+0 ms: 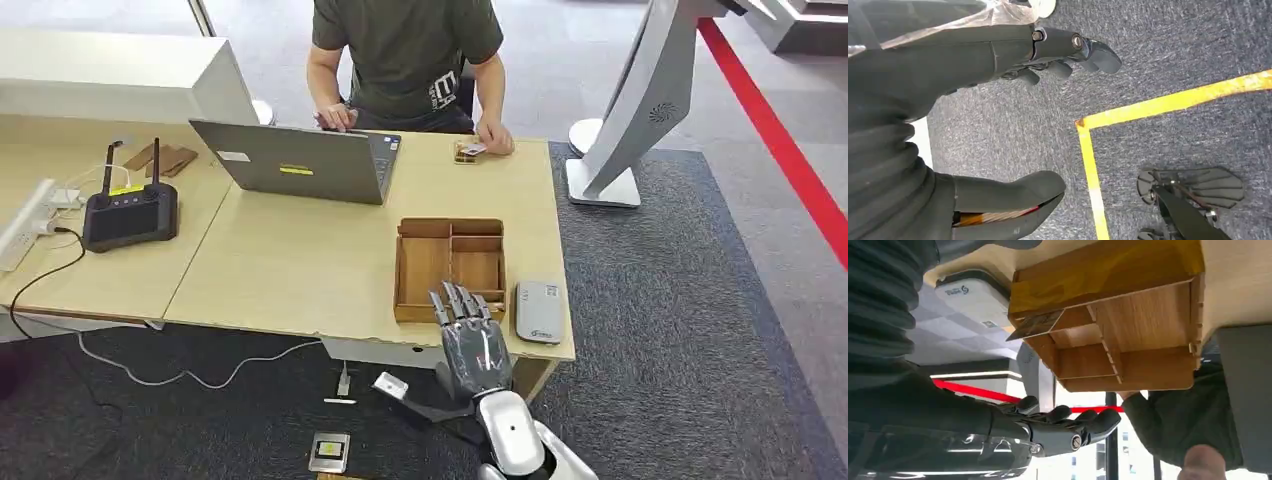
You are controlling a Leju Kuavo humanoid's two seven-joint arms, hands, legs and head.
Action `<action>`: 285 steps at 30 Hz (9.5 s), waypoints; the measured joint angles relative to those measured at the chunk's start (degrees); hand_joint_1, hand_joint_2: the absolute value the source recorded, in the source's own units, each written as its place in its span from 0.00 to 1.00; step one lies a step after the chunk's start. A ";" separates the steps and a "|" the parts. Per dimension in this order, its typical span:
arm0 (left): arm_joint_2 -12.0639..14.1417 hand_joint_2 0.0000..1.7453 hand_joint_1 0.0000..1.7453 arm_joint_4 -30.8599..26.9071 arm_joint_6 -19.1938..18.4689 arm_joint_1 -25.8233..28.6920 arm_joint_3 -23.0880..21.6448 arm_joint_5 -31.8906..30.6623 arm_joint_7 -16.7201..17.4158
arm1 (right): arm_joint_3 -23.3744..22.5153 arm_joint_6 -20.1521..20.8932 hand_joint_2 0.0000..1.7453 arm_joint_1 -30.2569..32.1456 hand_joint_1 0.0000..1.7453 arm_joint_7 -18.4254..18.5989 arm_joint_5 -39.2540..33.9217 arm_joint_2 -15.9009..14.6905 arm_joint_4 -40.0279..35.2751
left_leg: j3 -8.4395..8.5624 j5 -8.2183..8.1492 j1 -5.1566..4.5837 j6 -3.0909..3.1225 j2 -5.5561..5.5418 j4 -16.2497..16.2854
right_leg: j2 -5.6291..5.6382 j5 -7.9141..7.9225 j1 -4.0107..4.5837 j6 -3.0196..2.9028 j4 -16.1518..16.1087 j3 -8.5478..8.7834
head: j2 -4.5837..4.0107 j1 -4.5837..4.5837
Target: Pass the card to the sensor for recognition and then transmit it.
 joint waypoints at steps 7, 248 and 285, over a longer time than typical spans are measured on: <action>-0.26 1.00 0.00 0.02 0.35 0.02 0.09 0.00 0.02 | -1.42 -4.54 1.00 -1.12 0.00 1.99 -0.70 1.53 5.39 | 0.00 0.00 0.00 0.00 0.00 0.00 | 0.00 0.00 0.00 0.00 0.00 0.00 | 0.00 -0.02; -1.66 1.00 0.00 0.07 -1.95 -2.21 -11.98 -0.02 0.11 | -6.36 -13.81 1.00 -16.51 1.00 12.72 -3.69 5.75 10.31 | 0.00 0.03 0.00 -0.03 0.01 0.01 | 0.01 0.01 0.00 -0.01 0.02 -0.01 | 0.00 -0.02; -1.68 0.00 0.00 0.07 0.29 -1.33 -11.32 -0.02 -2.25 | -13.41 -25.61 1.00 -10.04 0.00 -11.40 -7.15 6.08 7.07 | 0.01 0.01 0.01 -0.02 -0.01 0.01 | -0.01 0.00 -0.01 0.00 0.00 -0.02 | 0.00 -0.02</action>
